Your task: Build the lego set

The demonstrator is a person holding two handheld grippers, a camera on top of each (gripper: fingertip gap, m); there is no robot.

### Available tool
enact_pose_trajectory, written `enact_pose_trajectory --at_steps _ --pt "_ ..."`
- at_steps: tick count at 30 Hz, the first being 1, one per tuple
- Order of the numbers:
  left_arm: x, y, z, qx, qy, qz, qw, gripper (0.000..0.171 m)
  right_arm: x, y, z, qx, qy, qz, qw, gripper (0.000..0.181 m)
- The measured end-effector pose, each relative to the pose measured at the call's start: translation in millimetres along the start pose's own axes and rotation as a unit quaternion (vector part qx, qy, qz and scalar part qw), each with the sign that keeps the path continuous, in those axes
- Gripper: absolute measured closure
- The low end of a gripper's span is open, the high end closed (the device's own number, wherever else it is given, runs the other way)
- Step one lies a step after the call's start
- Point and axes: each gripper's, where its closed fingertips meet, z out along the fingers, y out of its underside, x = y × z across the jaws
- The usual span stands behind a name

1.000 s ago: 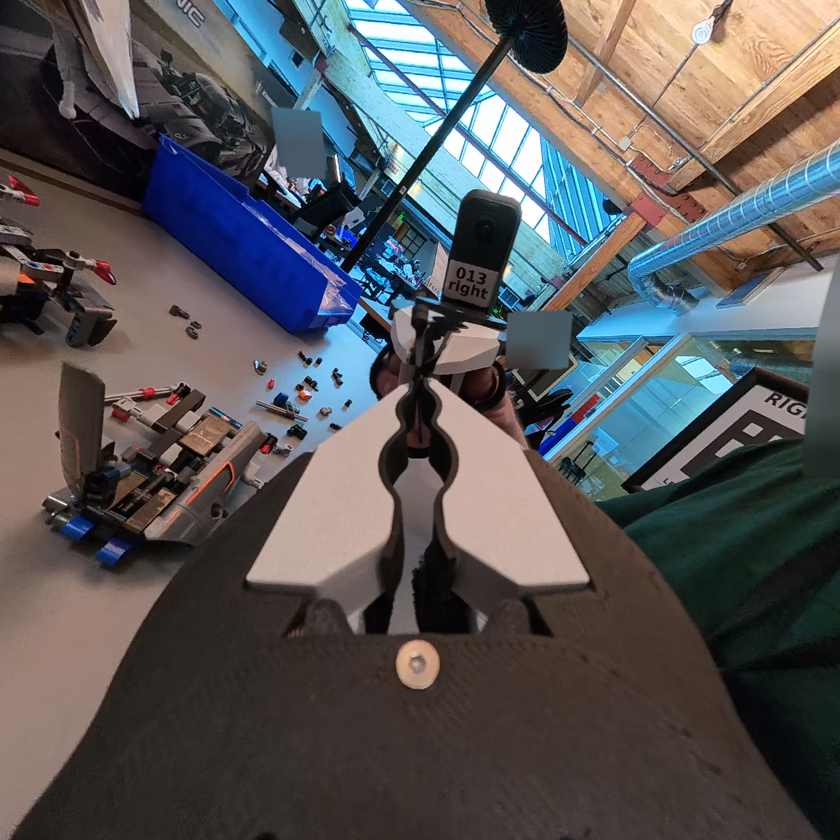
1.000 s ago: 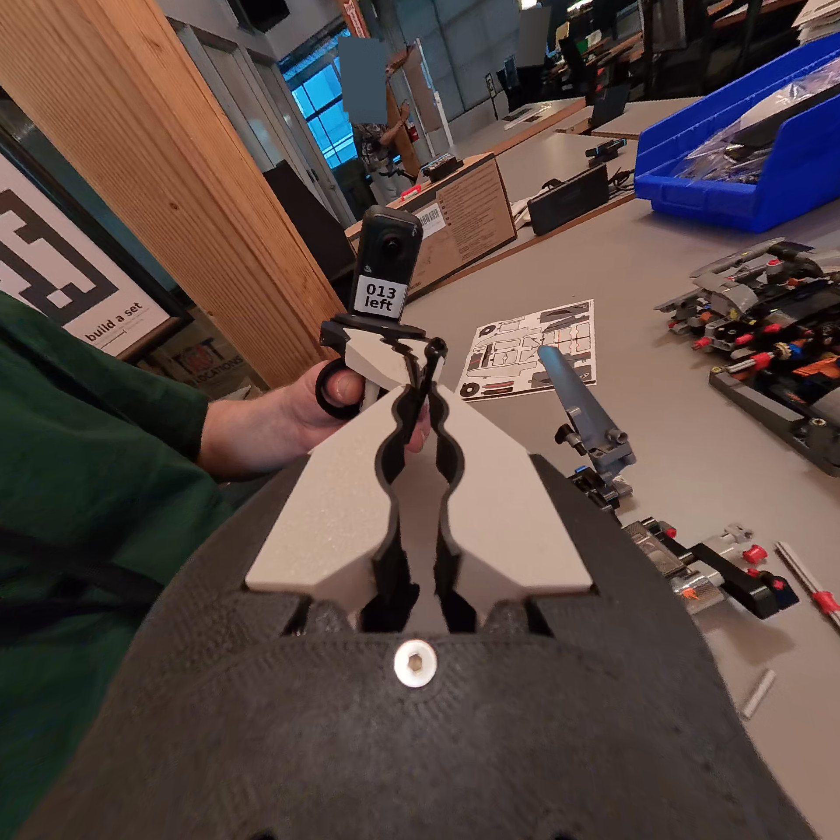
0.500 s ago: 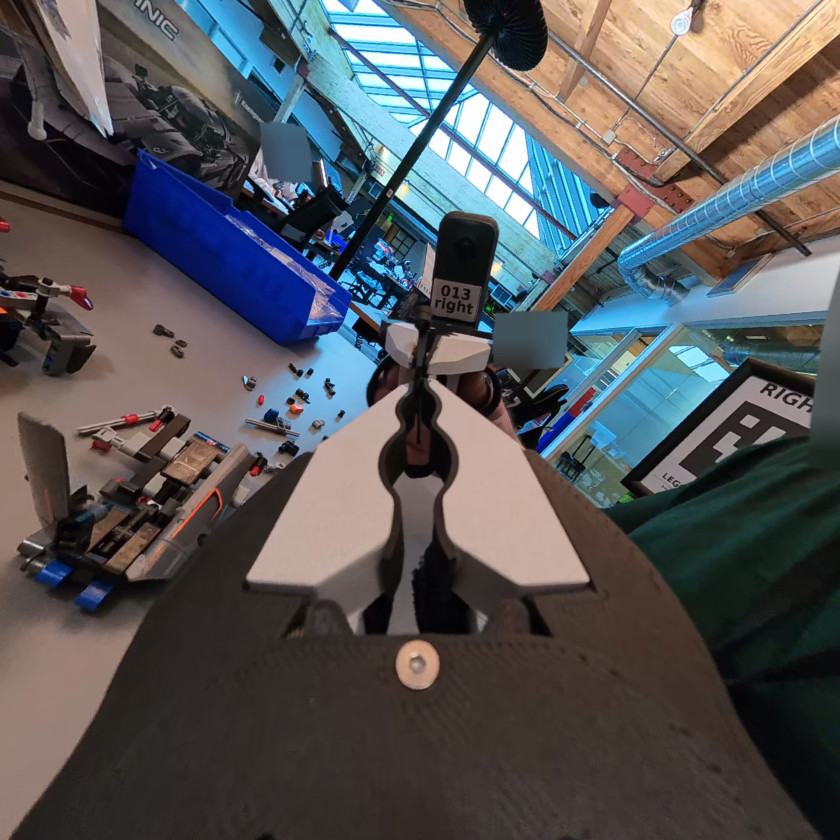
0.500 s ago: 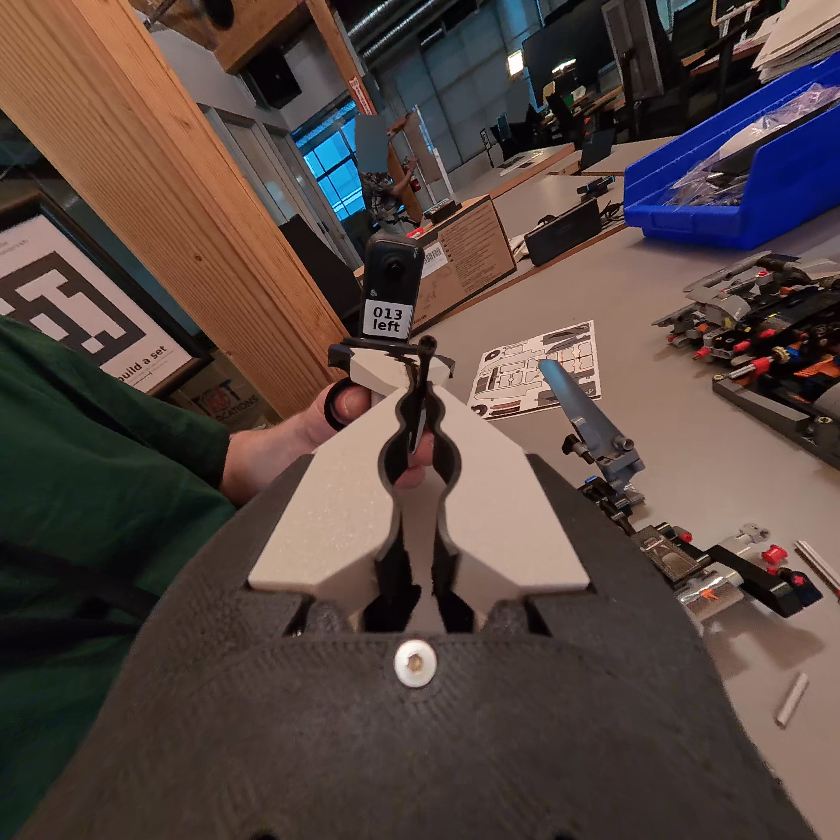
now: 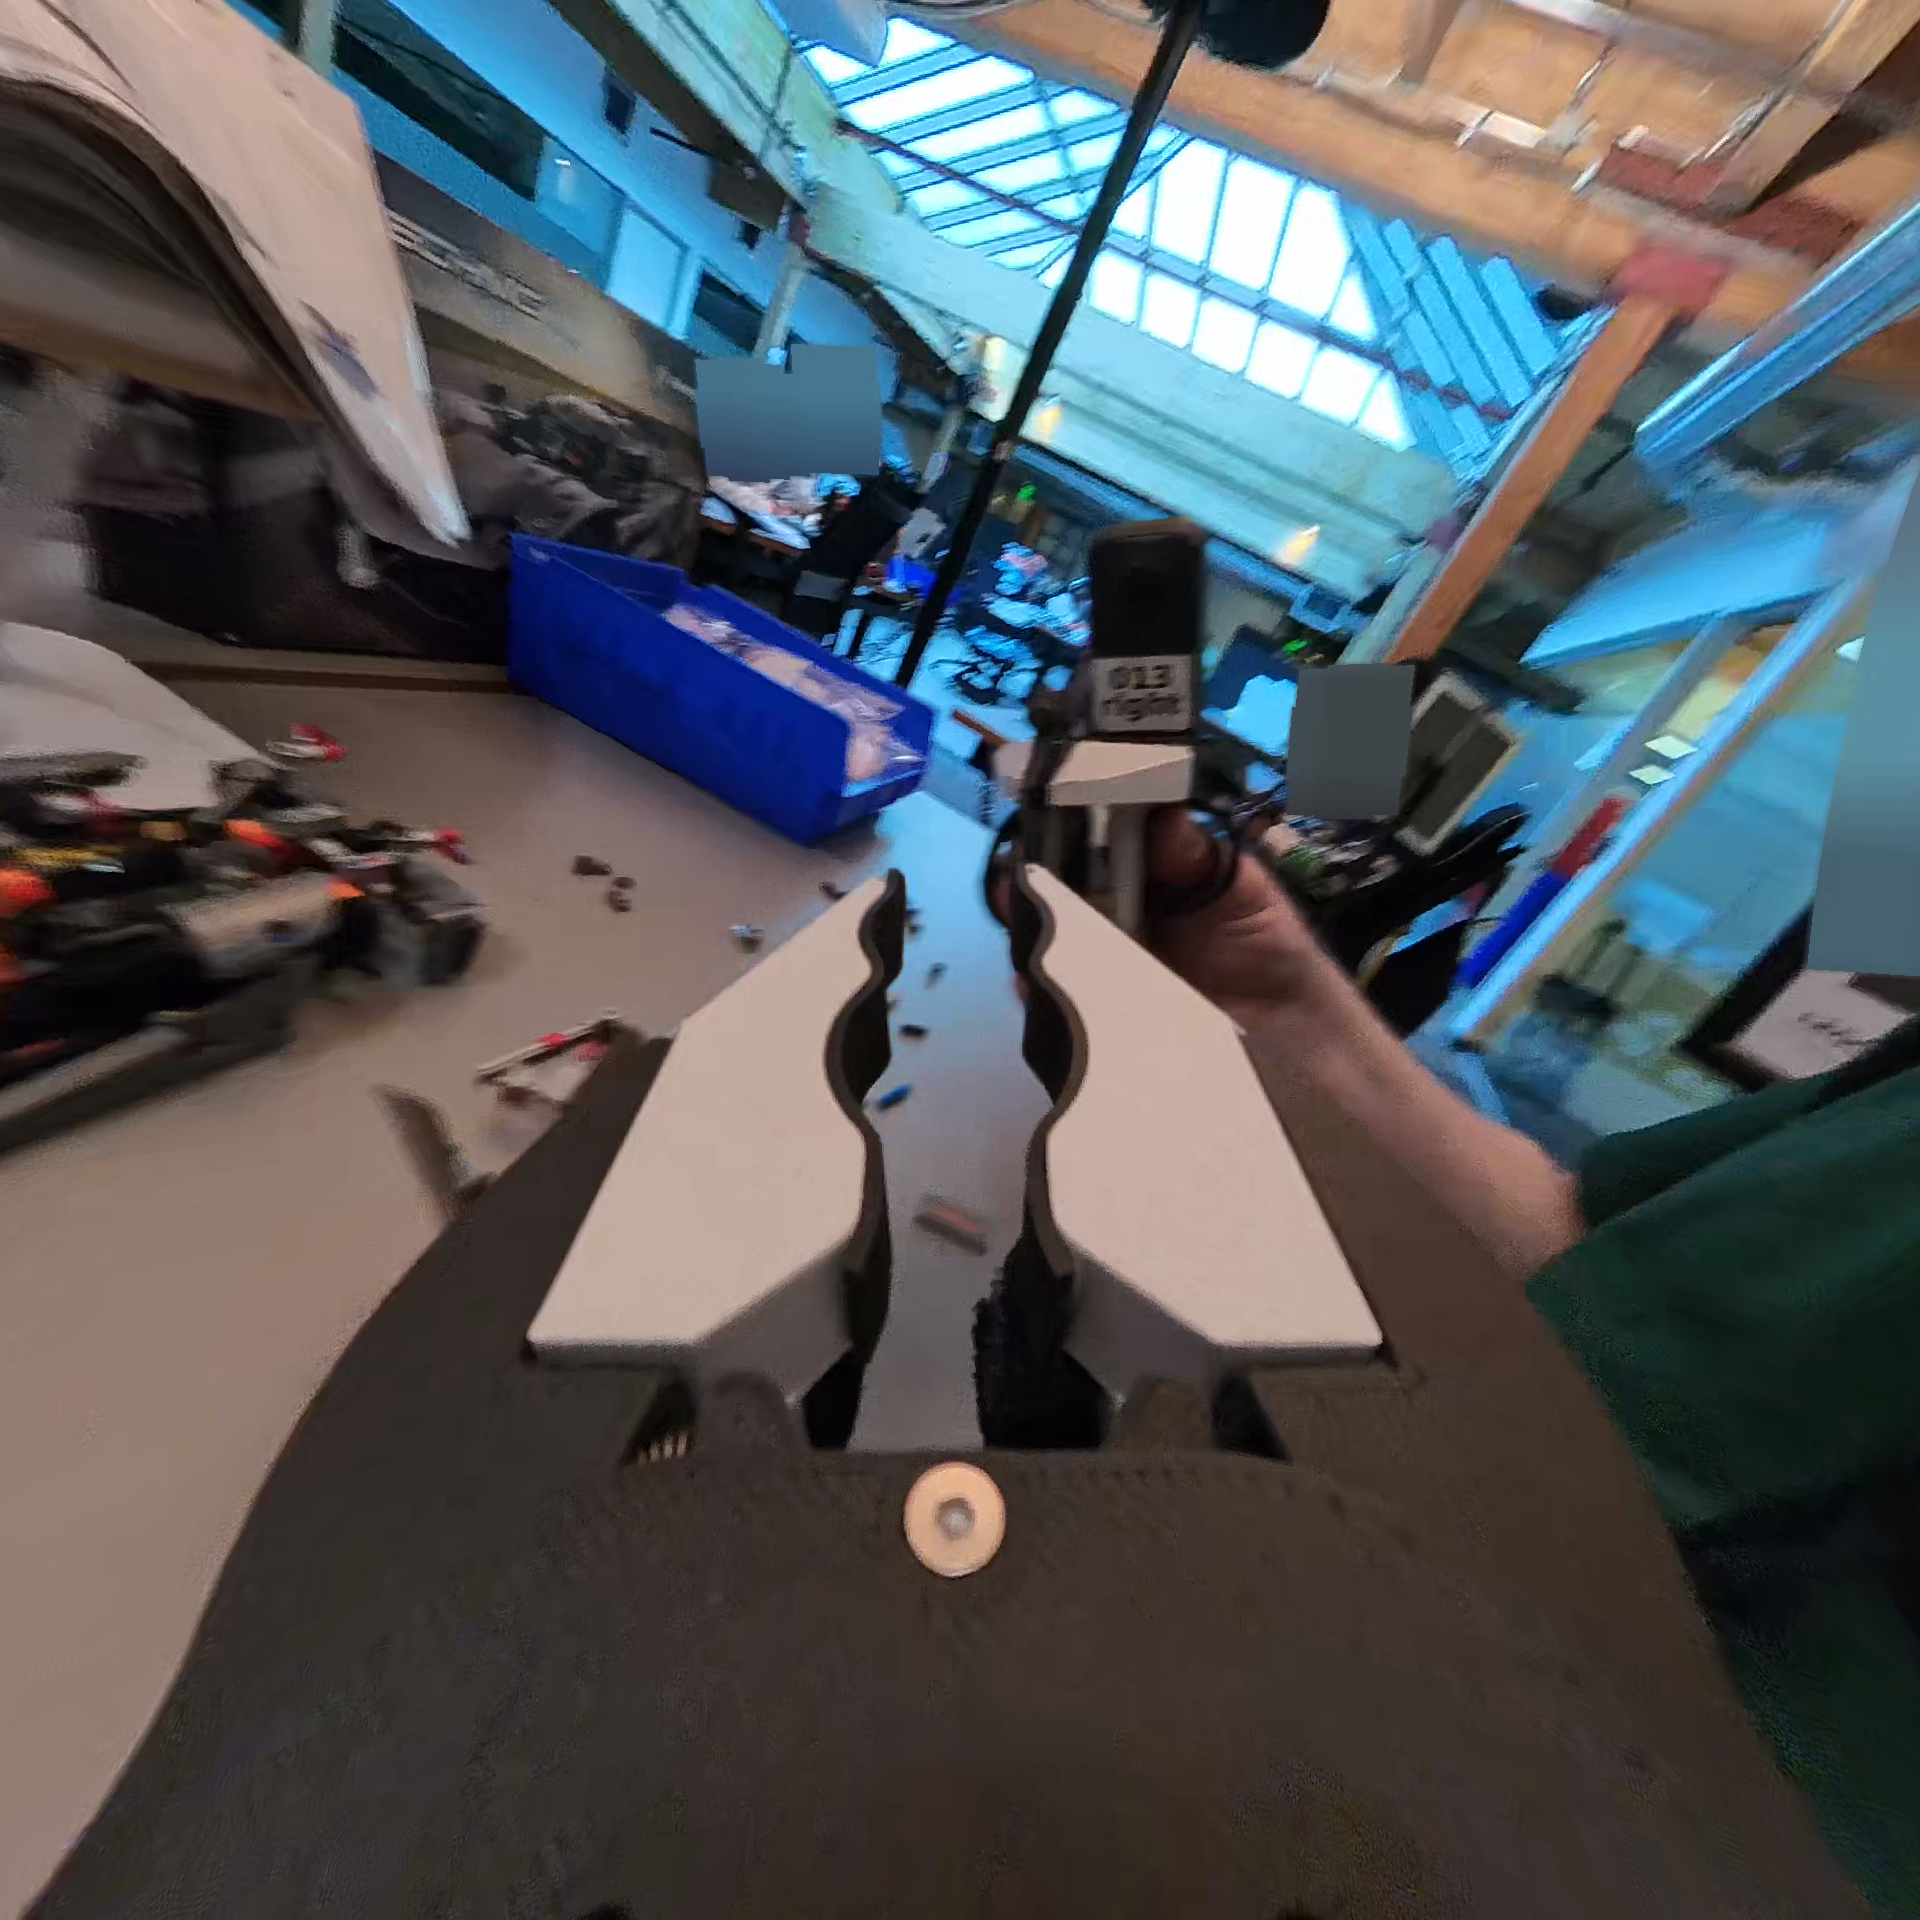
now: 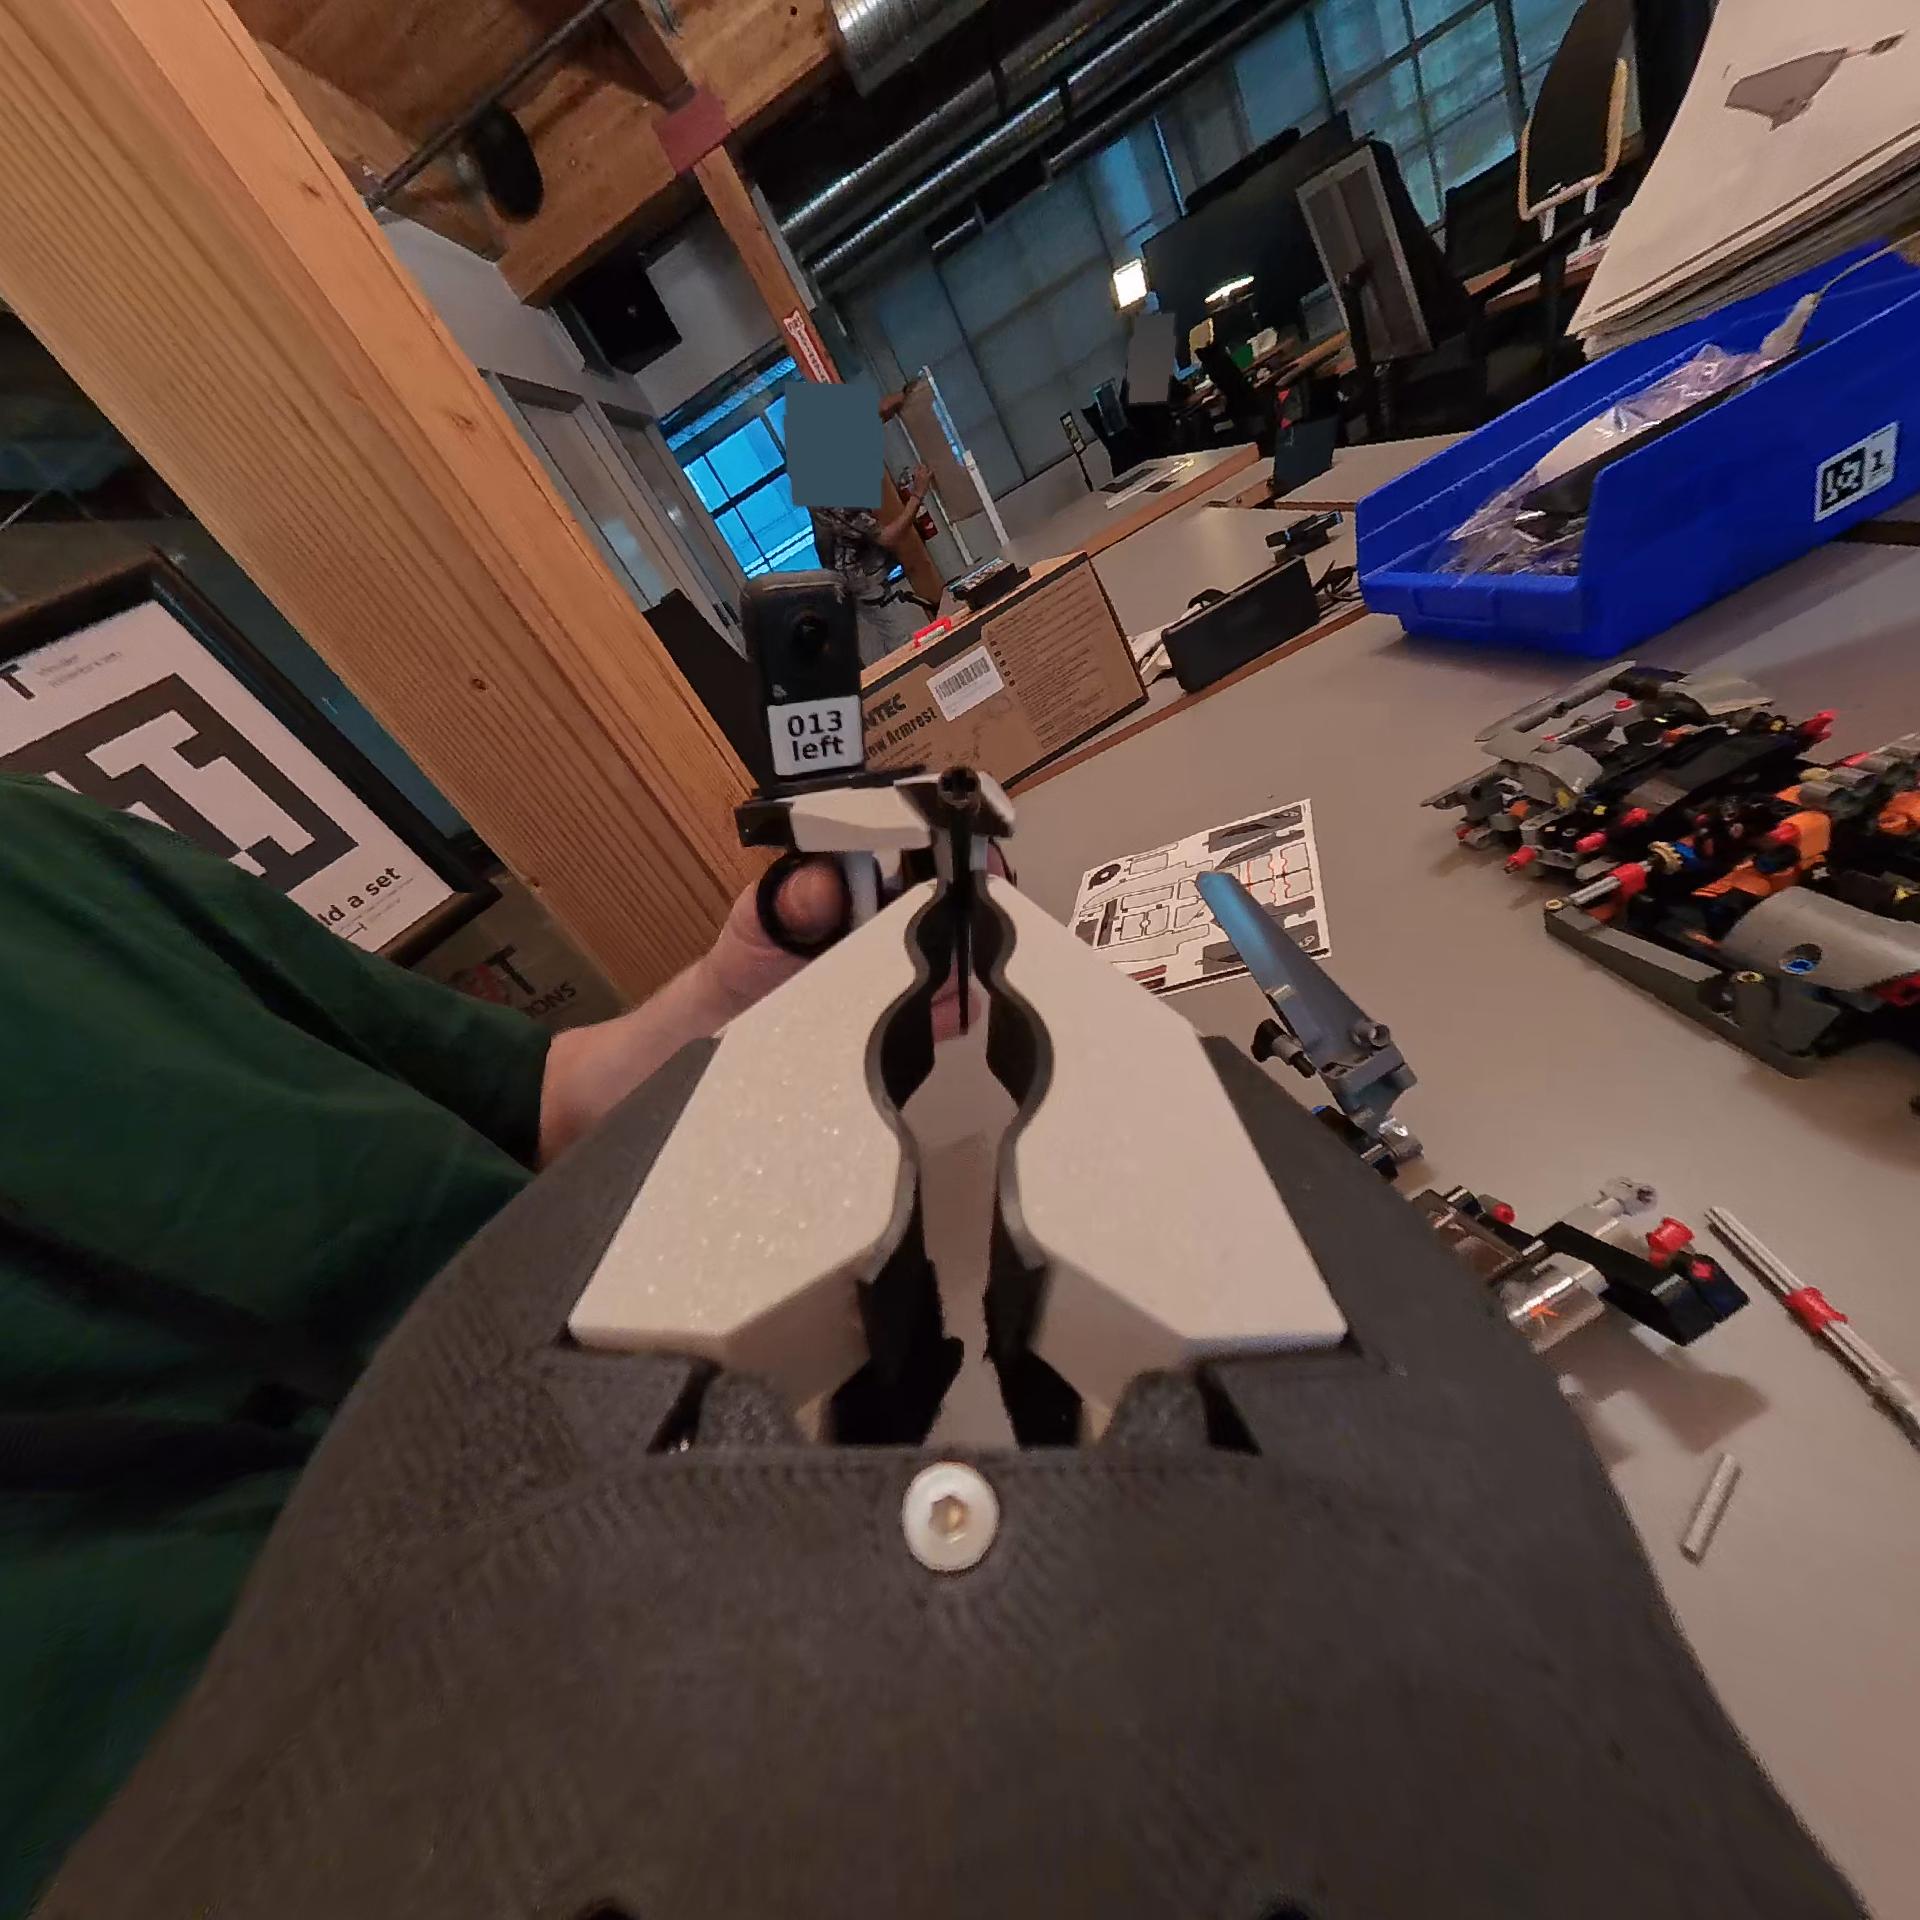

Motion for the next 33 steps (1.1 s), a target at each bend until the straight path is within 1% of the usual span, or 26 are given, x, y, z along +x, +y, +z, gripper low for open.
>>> enact_pose_trajectory --at_steps 3,6,8,11,14,17,20,23,25,27,29,32,33 --pt "-29 -5 -24 -0.032 -0.072 0.057 0.995 0.153 4 2 -7 0.001 0.019 -0.001 1.000 0.181" --pt "-55 -1 -45 -0.077 -0.122 0.076 0.987 0.151 7 8 -10 -0.004 0.037 -0.003 0.999 0.180" --pt "-65 8 -52 -0.106 -0.130 0.065 0.984 0.148 9 12 -11 -0.006 0.050 -0.003 0.999 0.181" --pt "-71 33 -50 -0.155 -0.123 0.033 0.980 0.144 13 22 -11 -0.009 0.064 0.006 0.998 0.181" --pt "-74 52 -45 -0.190 -0.131 0.037 0.972 0.144 16 31 -7 -0.012 0.070 0.020 0.997 0.181" --pt "-64 62 -37 -0.204 -0.109 0.041 0.972 0.146 15 35 -2 0.002 0.049 0.050 0.998 0.181" --pt "-73 70 -37 -0.219 -0.133 0.064 0.964 0.144 19 42 2 0.008 0.040 0.081 0.996 0.181" --pt "-74 72 -33 -0.211 -0.126 0.049 0.968 0.144 21 48 7 0.012 0.021 0.117 0.993 0.181" --pt "-69 71 -30 -0.205 -0.118 0.056 0.970 0.146 22 51 8 0.018 0.011 0.131 0.991 0.181" --pt "-57 69 -25 -0.203 -0.102 0.067 0.971 0.149 22 52 8 0.022 0.005 0.138 0.990 0.181" --pt "-39 66 -16 -0.193 -0.064 0.062 0.977 0.149 22 53 9 0.023 0.002 0.143 0.989 0.181" --pt "-8 57 -2 -0.160 -0.001 0.046 0.986 0.151 22 54 11 0.015 0.000 0.141 0.990 0.181" --pt "-1 59 3 -0.164 0.011 0.043 0.986 0.151 21 54 11 0.015 -0.003 0.142 0.990 0.181"
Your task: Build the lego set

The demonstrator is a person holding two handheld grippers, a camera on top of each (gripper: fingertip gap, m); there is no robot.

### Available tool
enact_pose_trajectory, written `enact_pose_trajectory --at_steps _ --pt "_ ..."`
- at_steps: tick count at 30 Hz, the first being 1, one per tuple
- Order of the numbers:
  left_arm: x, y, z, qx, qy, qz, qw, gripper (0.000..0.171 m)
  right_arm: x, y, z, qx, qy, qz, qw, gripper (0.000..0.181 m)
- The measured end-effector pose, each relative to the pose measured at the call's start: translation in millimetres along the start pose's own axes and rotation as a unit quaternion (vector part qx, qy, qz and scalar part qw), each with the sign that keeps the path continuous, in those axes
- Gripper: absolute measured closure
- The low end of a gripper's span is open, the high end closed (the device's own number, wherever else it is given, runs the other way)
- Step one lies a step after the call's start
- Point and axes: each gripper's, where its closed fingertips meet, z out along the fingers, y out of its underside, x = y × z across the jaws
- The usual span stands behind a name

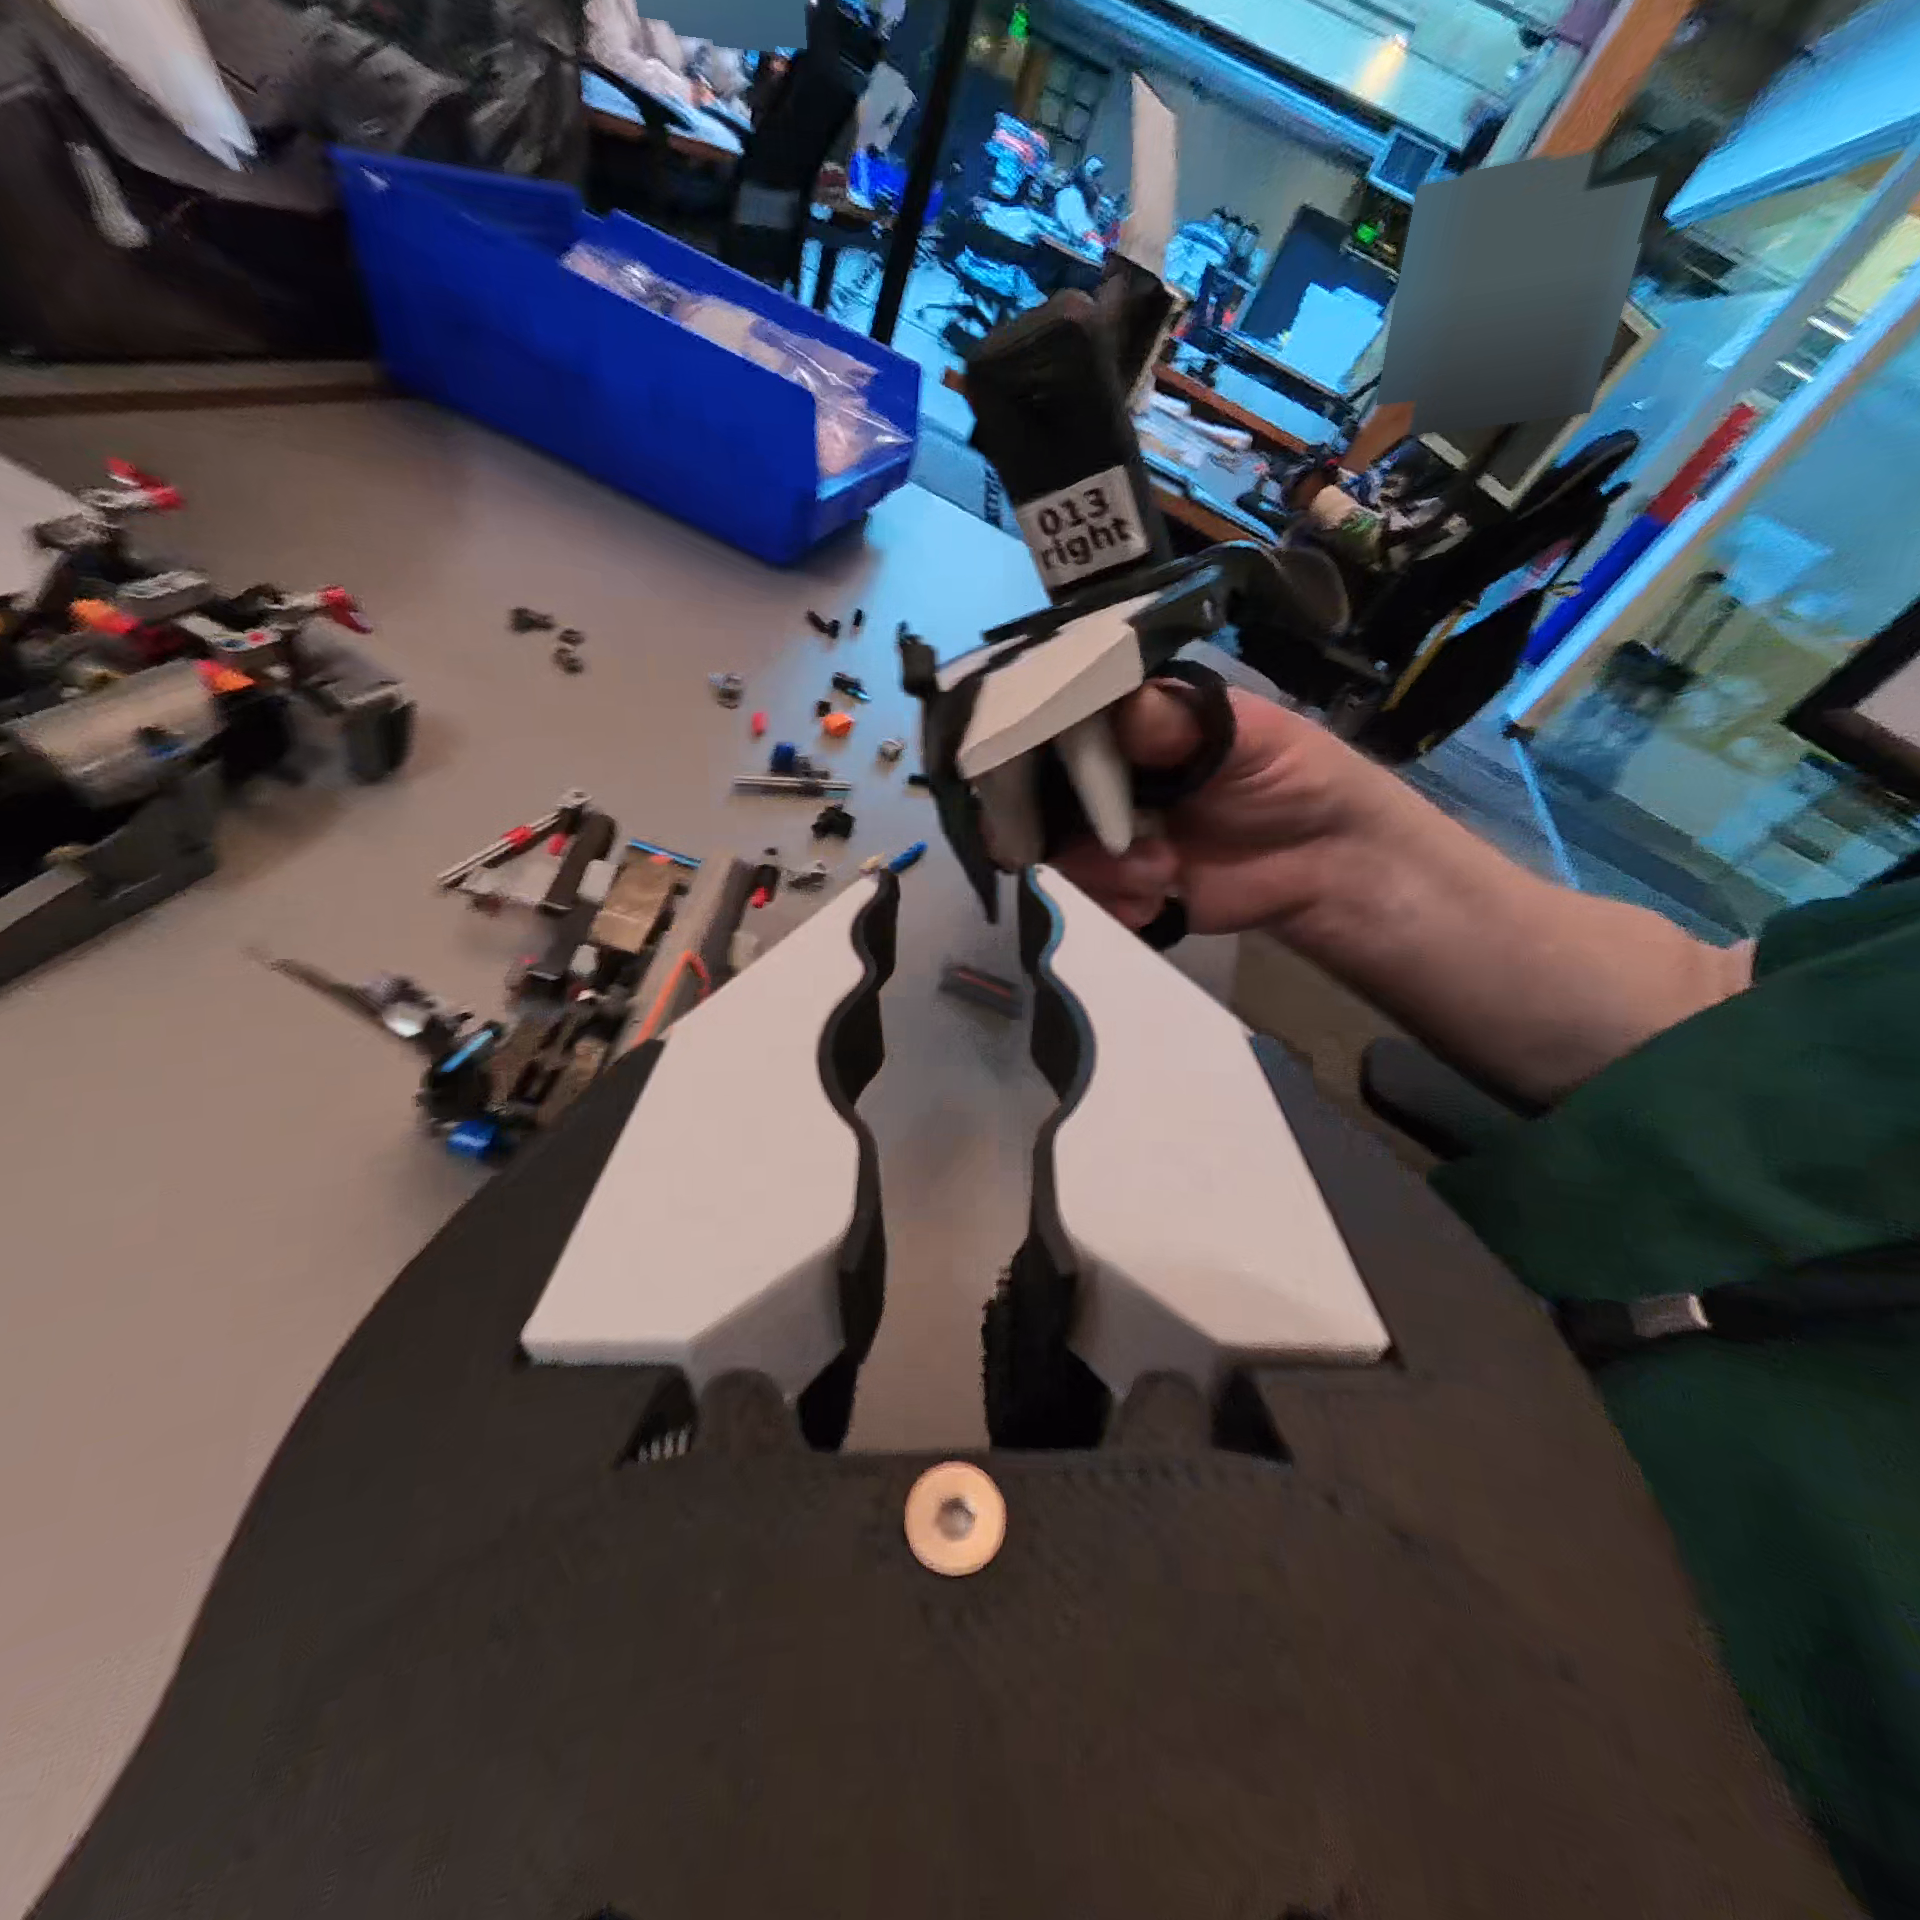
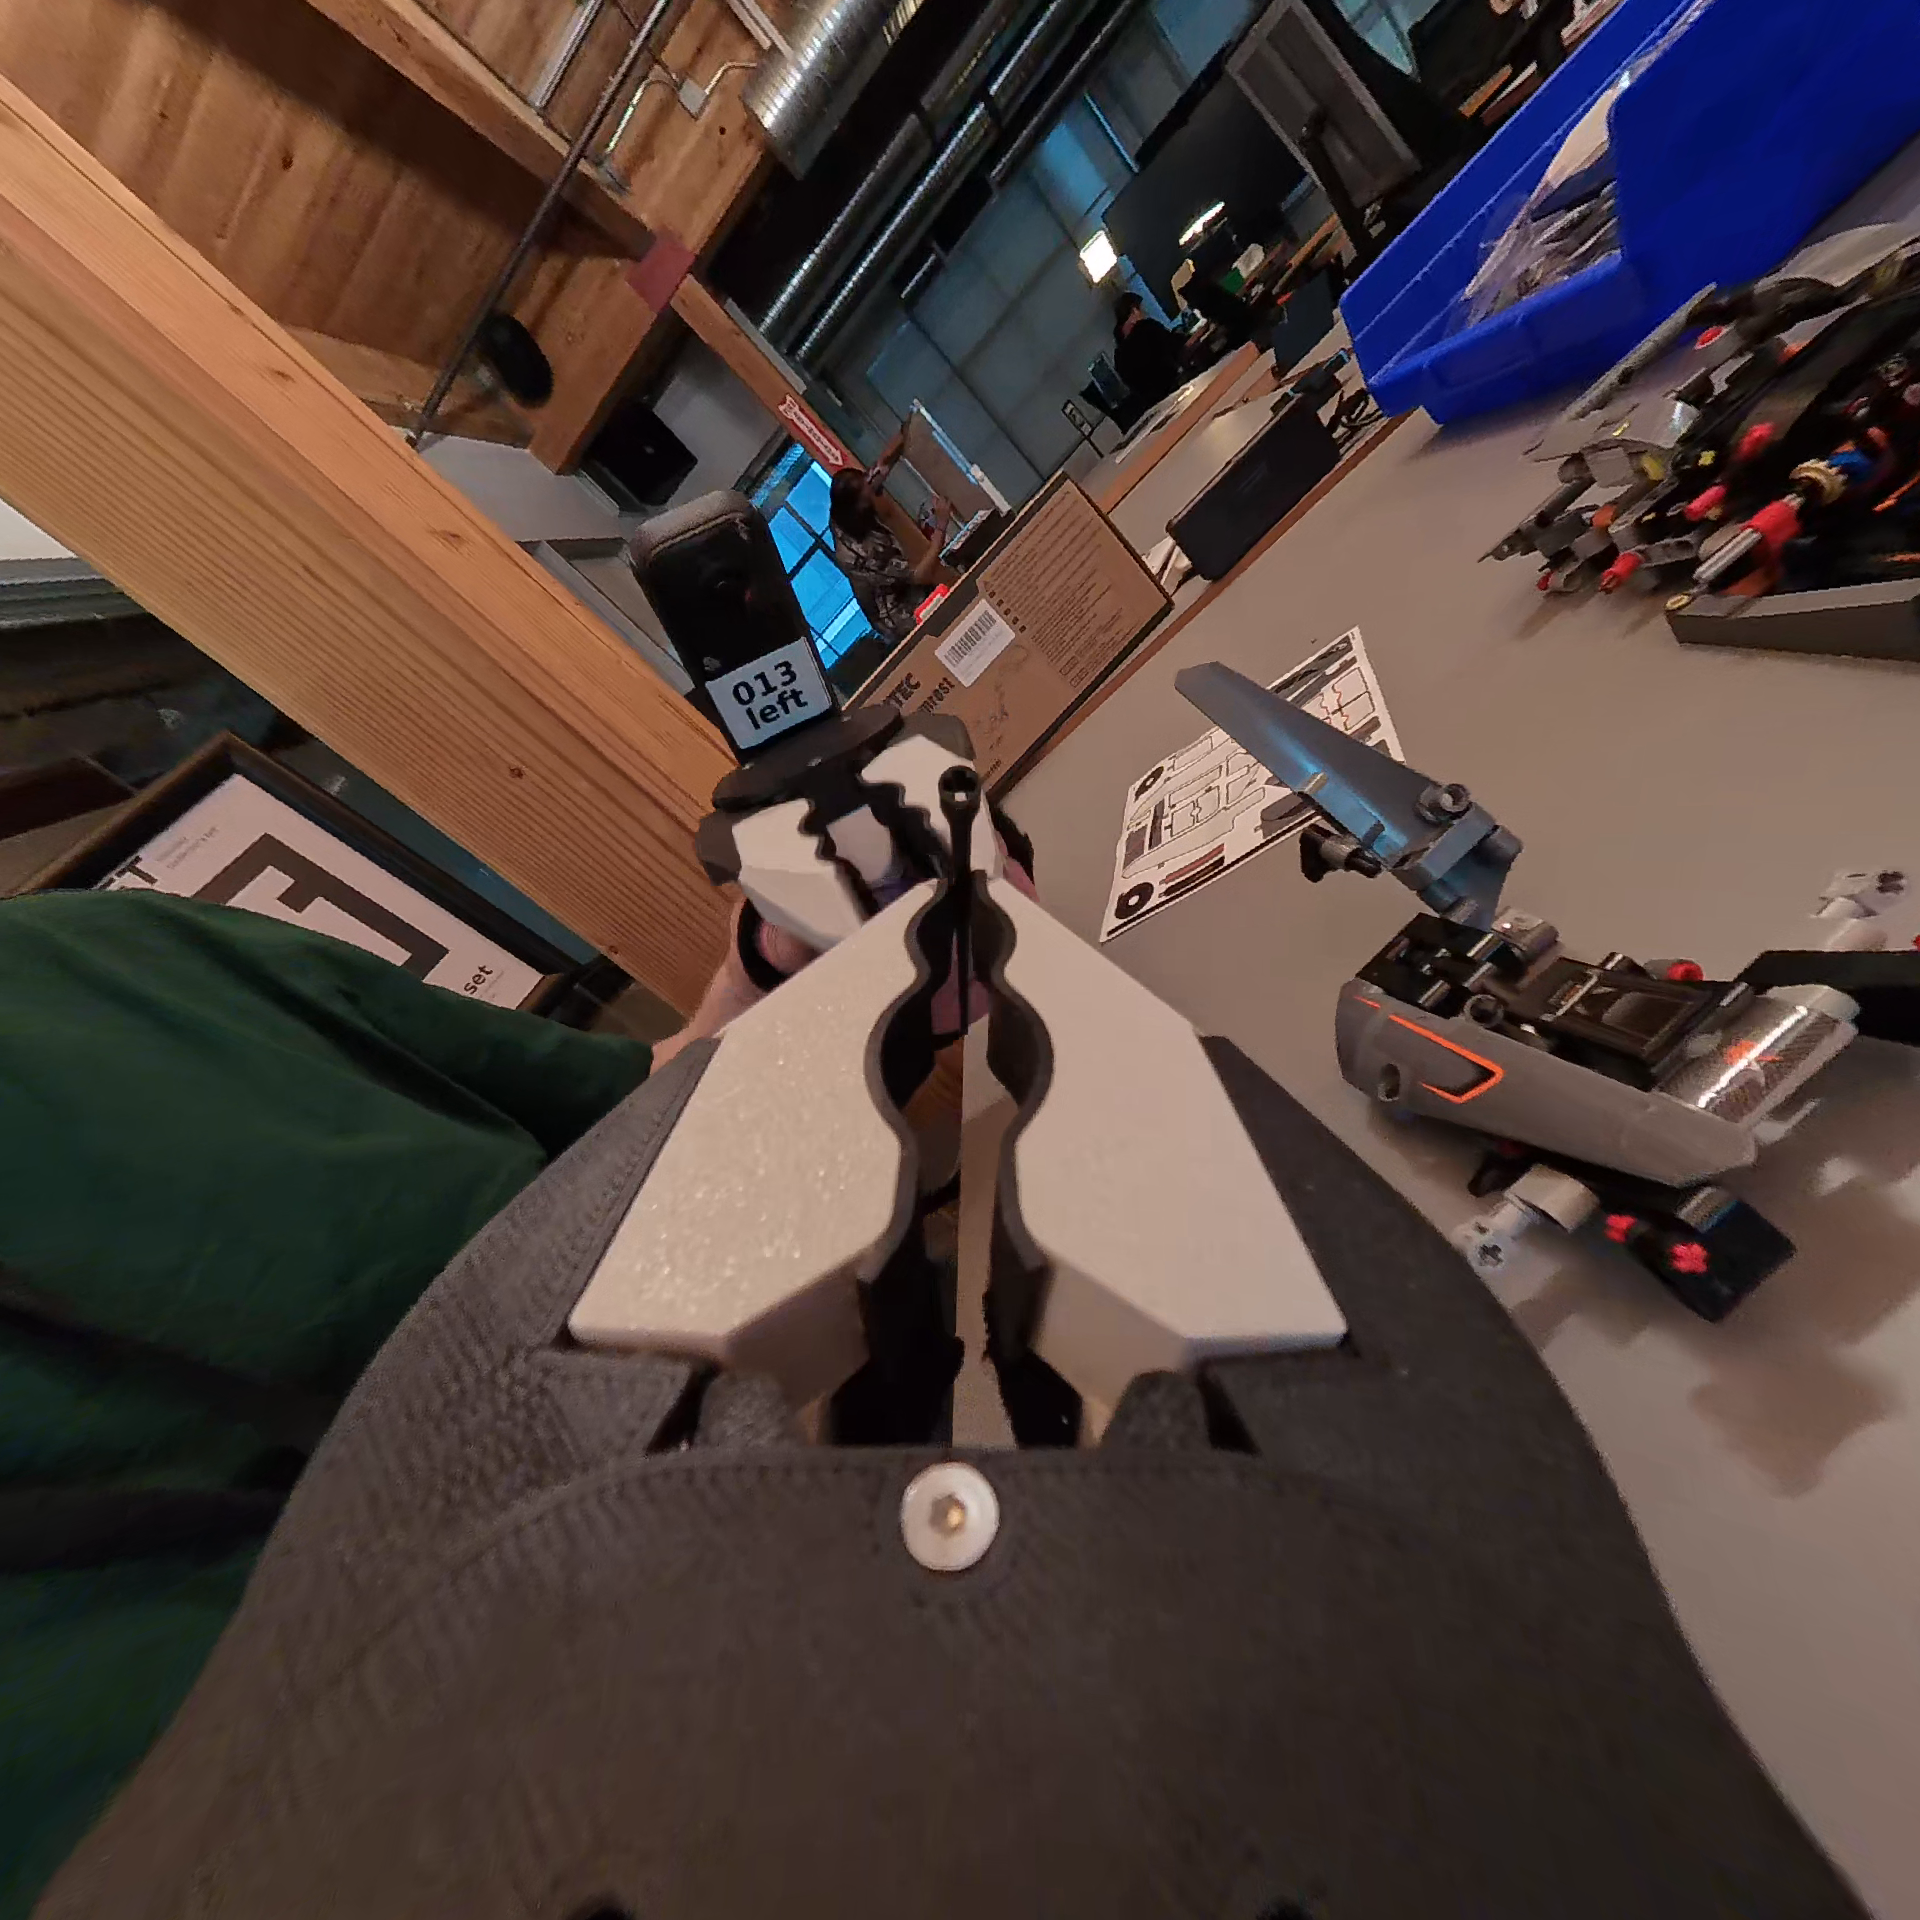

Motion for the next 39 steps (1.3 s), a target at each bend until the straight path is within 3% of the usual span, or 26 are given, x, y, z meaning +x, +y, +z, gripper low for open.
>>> enact_pose_trajectory --at_steps 4,7,14,18,22,25,29,32,34,39 --pt "12 8 19 -0.018 0.025 -0.004 1.000 0.150 -5 -2 3 0.000 -0.012 0.000 1.000 0.181" --pt "9 3 22 0.010 0.029 -0.021 0.999 0.168 -8 -4 4 0.004 -0.024 0.006 1.000 0.181" --pt "6 -3 22 0.027 0.041 -0.046 0.998 0.171 -9 -9 4 0.014 -0.027 -0.004 1.000 0.181" --pt "8 -5 22 0.027 0.064 -0.076 0.995 0.171 -9 -11 4 0.018 -0.009 -0.031 0.999 0.170" --pt "4 -6 23 0.027 0.062 -0.101 0.993 0.171 -5 -12 0 0.014 0.072 -0.125 0.989 0.163" --pt "-2 -2 25 0.017 0.027 -0.077 0.997 0.171 1 -9 -1 -0.020 0.172 -0.210 0.962 0.152" --pt "-6 0 30 0.001 -0.036 -0.014 0.999 0.171 3 -4 6 -0.038 0.224 -0.221 0.949 0.153" --pt "-6 0 33 -0.008 -0.070 0.031 0.997 0.171 -1 -4 11 -0.024 0.214 -0.214 0.953 0.157" --pt "-3 1 35 -0.012 -0.072 0.044 0.996 0.171 0 -3 11 -0.023 0.210 -0.208 0.955 0.169" --pt "-1 0 32 -0.003 -0.068 0.053 0.996 0.171 -3 -3 12 -0.018 0.189 -0.195 0.962 0.170"
